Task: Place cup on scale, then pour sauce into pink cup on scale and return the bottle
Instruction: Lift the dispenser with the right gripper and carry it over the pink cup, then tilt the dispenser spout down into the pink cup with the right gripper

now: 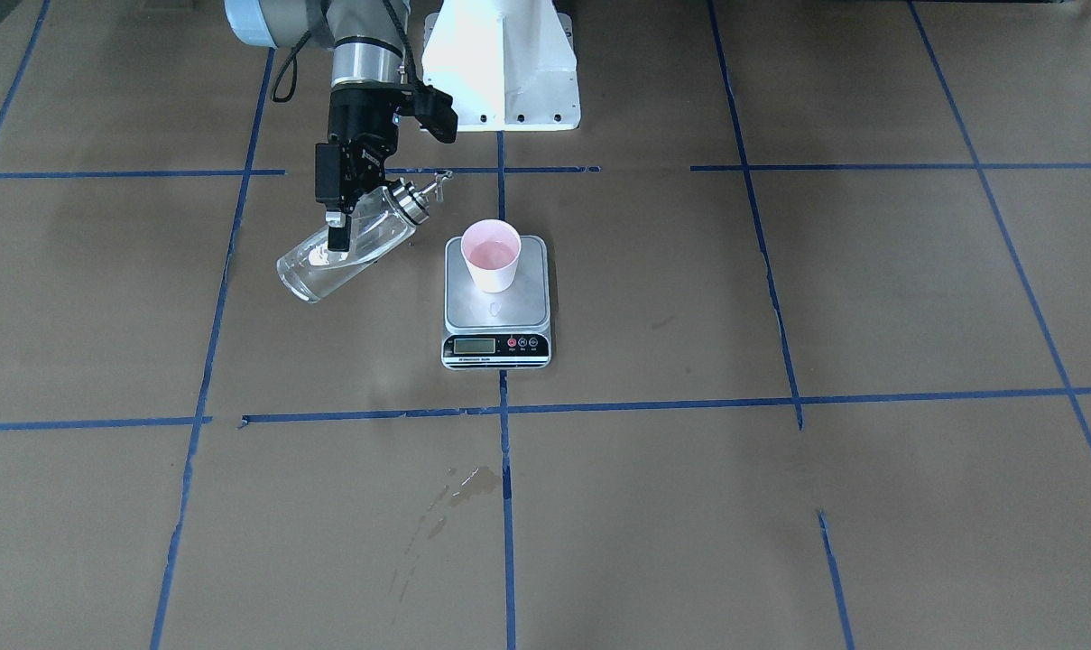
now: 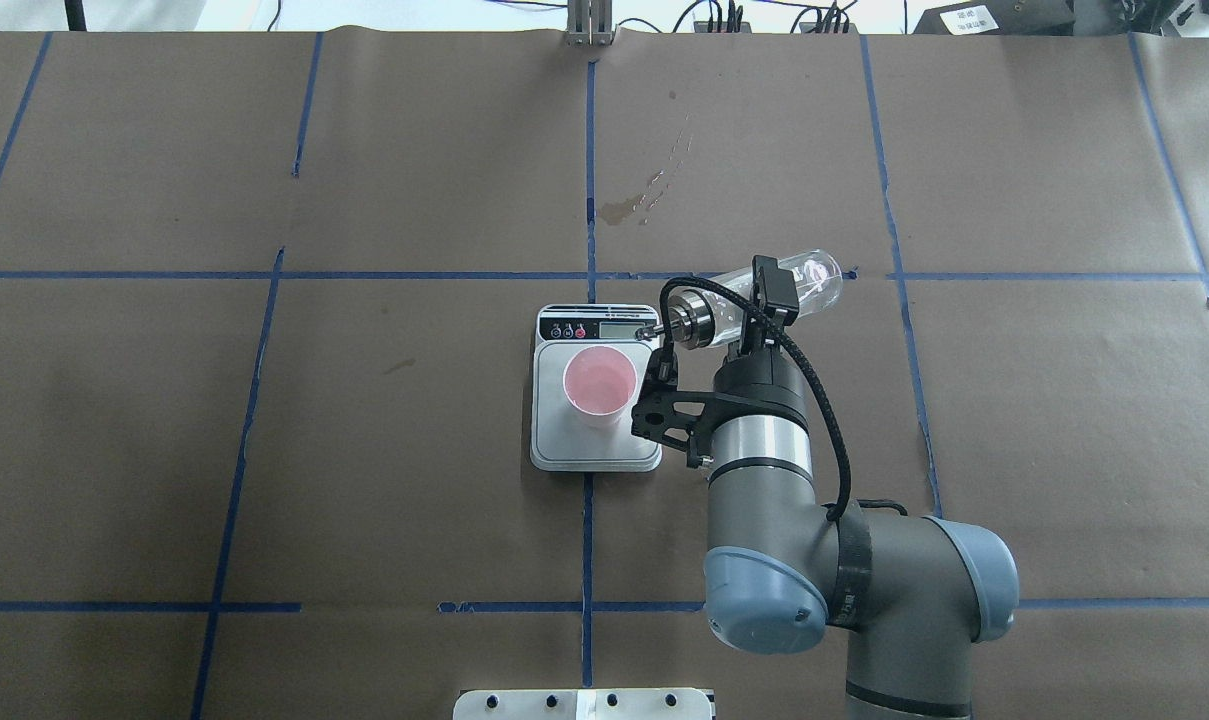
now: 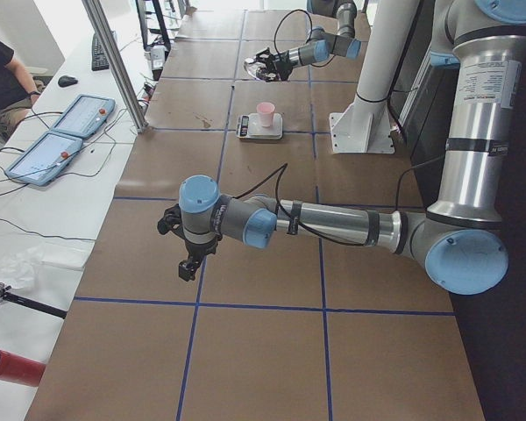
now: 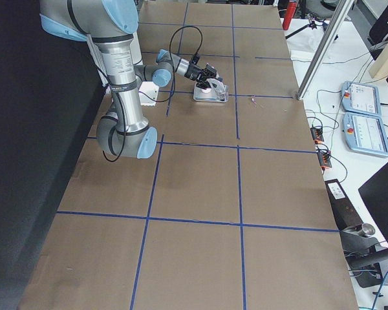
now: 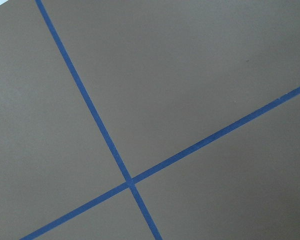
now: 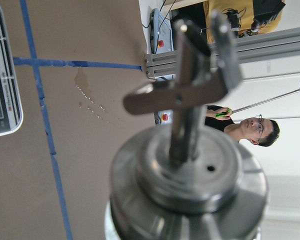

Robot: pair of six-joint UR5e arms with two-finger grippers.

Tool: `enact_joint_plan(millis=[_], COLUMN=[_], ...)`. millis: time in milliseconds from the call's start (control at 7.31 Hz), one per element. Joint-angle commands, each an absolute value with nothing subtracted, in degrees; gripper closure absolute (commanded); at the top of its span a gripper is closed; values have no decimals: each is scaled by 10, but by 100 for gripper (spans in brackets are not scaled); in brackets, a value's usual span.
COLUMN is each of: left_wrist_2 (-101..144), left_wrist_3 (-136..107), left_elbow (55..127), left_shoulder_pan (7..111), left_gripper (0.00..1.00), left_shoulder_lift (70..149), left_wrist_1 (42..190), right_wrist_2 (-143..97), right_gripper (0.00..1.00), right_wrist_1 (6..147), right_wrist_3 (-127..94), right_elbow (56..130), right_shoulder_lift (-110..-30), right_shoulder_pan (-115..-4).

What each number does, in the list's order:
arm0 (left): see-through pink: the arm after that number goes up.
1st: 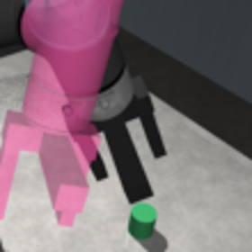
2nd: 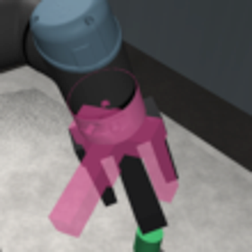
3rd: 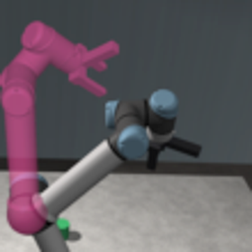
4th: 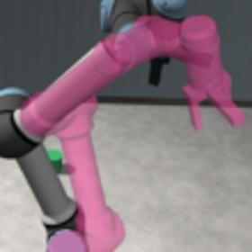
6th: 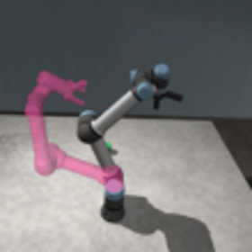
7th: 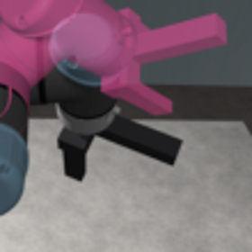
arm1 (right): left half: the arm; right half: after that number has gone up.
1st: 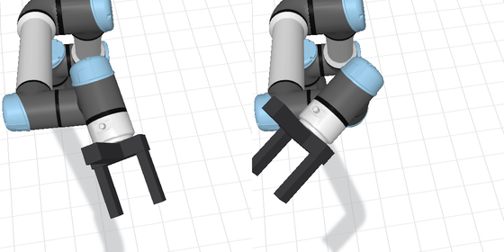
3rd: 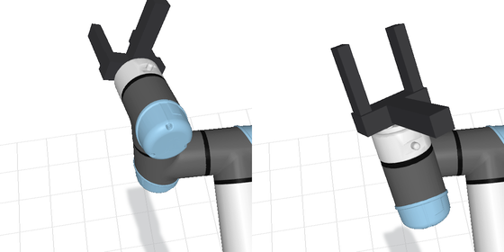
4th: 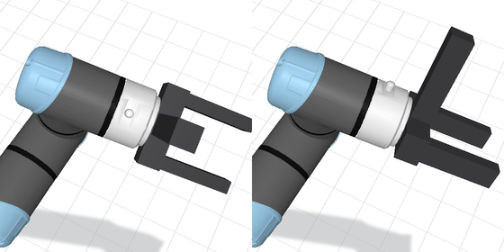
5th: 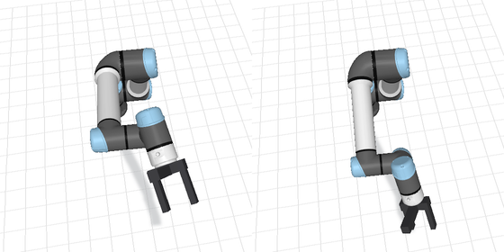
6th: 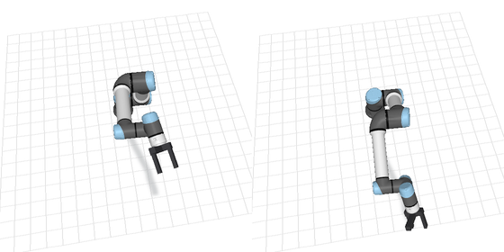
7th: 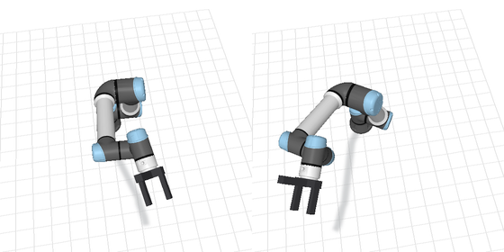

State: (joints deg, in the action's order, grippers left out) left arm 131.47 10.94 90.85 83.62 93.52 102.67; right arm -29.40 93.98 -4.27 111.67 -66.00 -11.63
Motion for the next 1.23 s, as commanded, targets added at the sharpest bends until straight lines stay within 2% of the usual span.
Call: enact_joint_plan(millis=[0,684,1095], left_wrist_2=[1314,1314,1314], left_wrist_3=[108,108,108], left_elbow=[901,904,904], left_shoulder_pan=[837,836,837], left_gripper=[0,0,0], left_shoulder_lift=[933,935,935], left_wrist_1=[1027,1027,1026], right_wrist_2=[-294,-257,-207], right_gripper=[100,100,100], right_wrist_1=[976,993,1091], right_wrist_3=[-30,-10,19], right_elbow=[1110,1055,1056], right_shoulder_lift=[-654,-633,-606], right_shoulder_pan=[-113,-112,-112])
